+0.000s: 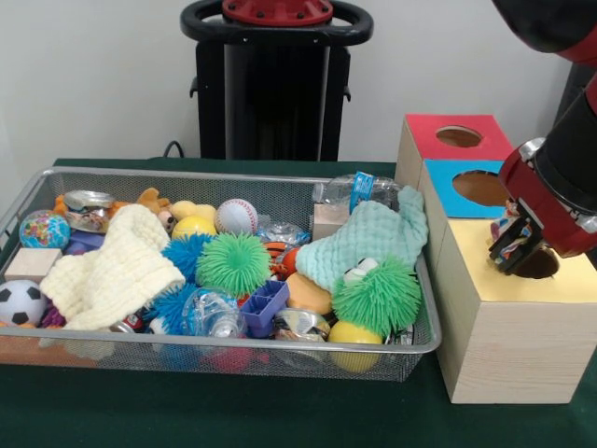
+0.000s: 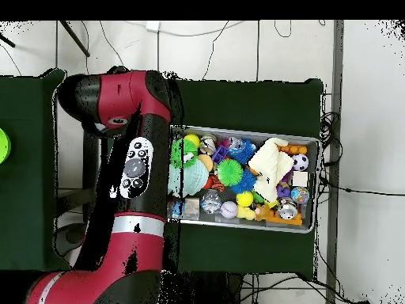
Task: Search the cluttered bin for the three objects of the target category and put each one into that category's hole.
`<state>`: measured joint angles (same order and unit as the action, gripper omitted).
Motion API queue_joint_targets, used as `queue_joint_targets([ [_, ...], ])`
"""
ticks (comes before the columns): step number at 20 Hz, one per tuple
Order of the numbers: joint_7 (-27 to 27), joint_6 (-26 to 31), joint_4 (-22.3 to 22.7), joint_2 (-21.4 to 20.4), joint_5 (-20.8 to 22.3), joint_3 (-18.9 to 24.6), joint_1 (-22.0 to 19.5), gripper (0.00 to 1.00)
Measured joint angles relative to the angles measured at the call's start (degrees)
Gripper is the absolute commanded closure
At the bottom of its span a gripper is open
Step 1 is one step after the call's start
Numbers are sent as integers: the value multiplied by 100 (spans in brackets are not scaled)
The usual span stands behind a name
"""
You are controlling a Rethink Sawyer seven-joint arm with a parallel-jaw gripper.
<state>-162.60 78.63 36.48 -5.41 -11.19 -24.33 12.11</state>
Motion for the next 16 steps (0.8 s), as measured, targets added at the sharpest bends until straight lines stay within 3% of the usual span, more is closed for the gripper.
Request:
queue_joint_targets([
  [16,0,113,-251,123,0,-82,42,100],
])
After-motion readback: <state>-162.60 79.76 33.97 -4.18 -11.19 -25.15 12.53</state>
